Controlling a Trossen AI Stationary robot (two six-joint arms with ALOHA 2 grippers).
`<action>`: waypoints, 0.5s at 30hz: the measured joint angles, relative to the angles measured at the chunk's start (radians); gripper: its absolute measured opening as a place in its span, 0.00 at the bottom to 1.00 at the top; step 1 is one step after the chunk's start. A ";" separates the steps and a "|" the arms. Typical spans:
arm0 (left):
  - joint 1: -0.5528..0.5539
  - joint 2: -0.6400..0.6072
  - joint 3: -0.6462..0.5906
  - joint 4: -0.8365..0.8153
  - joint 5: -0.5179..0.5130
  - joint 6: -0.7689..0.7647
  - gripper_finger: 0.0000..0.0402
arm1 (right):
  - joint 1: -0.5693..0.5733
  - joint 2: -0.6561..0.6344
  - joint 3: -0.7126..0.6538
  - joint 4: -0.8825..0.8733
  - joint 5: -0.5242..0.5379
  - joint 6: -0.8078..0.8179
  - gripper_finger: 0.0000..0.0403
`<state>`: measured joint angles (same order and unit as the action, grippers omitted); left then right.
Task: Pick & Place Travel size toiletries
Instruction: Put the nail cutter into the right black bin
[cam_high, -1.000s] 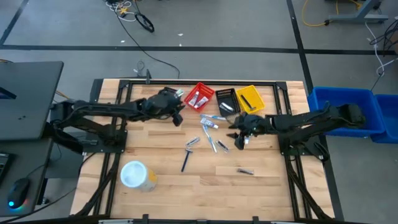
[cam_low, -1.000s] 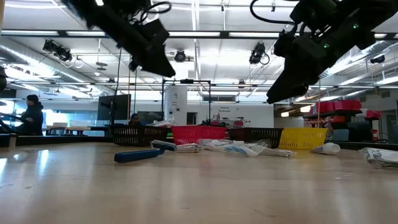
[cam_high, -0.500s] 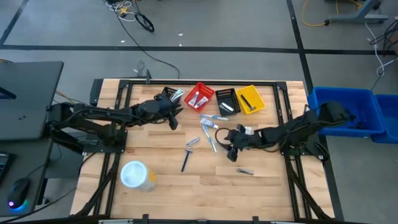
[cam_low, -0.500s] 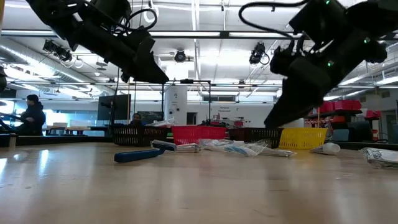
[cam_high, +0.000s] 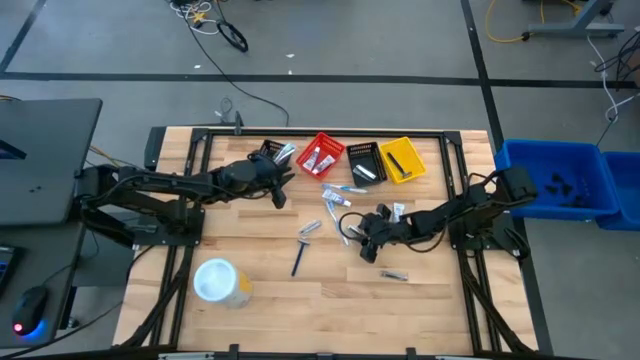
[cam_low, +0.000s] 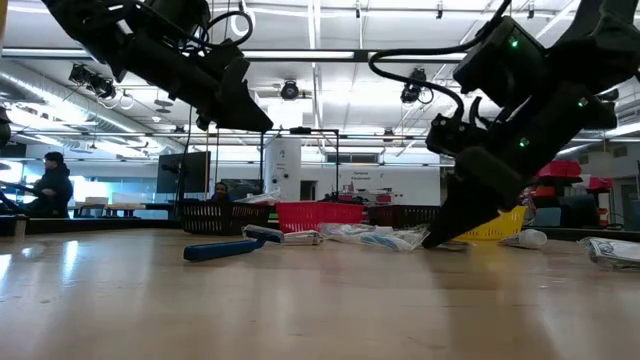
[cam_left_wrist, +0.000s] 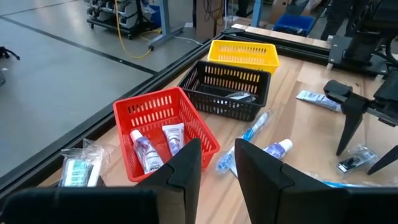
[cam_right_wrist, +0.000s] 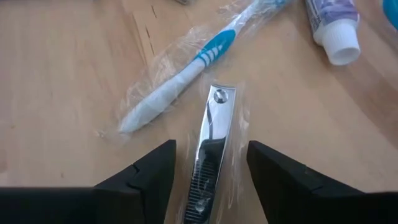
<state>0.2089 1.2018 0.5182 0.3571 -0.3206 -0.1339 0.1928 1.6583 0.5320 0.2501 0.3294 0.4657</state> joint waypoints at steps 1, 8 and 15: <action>0.000 0.000 0.000 -0.001 0.000 0.000 0.26 | 0.000 0.001 0.000 0.003 0.000 -0.003 0.51; 0.000 0.000 0.000 -0.001 0.000 0.000 0.26 | -0.006 0.002 0.000 -0.001 -0.003 -0.003 0.37; 0.000 0.000 0.000 -0.001 0.000 0.000 0.26 | -0.026 0.002 0.001 -0.007 -0.034 0.013 0.27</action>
<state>0.2089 1.2018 0.5186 0.3557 -0.3206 -0.1343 0.1670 1.6604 0.5327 0.2430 0.2957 0.4792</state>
